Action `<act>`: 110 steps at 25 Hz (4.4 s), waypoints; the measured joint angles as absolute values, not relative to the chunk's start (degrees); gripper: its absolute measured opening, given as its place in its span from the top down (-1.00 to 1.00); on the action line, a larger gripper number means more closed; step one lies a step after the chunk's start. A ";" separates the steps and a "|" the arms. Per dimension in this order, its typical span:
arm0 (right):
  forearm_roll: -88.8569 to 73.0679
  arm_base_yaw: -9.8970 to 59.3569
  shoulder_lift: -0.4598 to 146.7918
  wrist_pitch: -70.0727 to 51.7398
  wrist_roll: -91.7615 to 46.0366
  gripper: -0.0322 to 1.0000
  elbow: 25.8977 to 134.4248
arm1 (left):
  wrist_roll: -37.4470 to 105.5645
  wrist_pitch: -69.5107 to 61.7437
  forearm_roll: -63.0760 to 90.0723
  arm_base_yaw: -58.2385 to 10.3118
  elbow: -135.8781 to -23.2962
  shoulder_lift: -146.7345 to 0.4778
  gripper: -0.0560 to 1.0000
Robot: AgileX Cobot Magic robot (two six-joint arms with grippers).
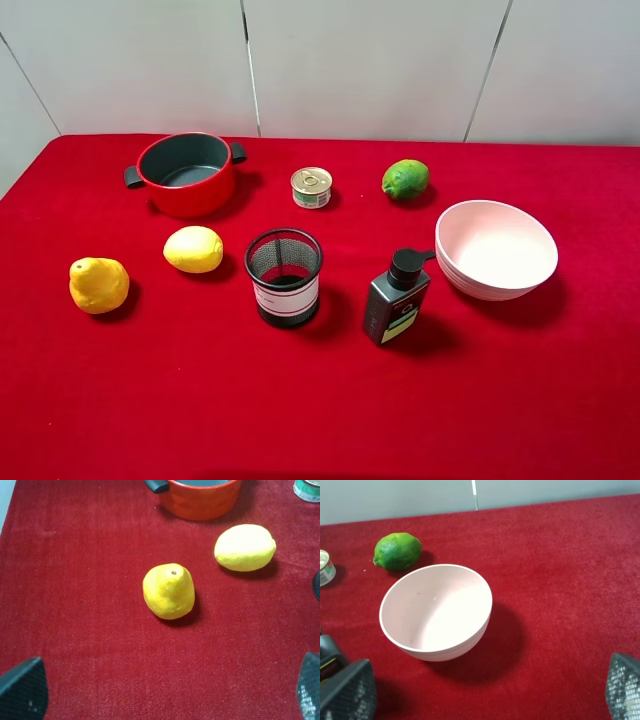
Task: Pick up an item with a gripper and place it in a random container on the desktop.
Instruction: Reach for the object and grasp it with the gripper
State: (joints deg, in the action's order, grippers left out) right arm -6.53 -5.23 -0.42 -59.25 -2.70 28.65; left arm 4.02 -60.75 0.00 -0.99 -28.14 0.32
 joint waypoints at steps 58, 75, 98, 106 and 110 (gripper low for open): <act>-16.81 -5.23 42.61 -43.80 -26.25 -0.40 40.30 | 4.02 -60.40 0.00 -0.99 -28.14 0.32 -0.99; -18.21 0.83 79.02 -38.68 -42.22 -0.40 61.25 | 4.02 -60.40 0.00 -0.99 -28.14 0.32 -0.99; -23.17 5.45 114.37 -47.96 -74.71 -0.40 92.59 | 4.02 -60.40 0.00 -0.99 -28.14 0.32 -0.99; -20.03 8.69 120.78 -48.76 -76.41 -0.40 98.45 | 4.02 -60.40 0.00 -0.99 -28.14 0.32 -0.99; -18.82 10.56 123.27 -48.82 -77.73 -0.40 100.14 | 4.02 -60.40 0.00 -0.99 -28.14 0.32 -0.99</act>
State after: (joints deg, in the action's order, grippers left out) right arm -18.82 10.56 123.27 -48.82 -77.73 100.14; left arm 4.02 -60.40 0.00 -0.99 -28.14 0.32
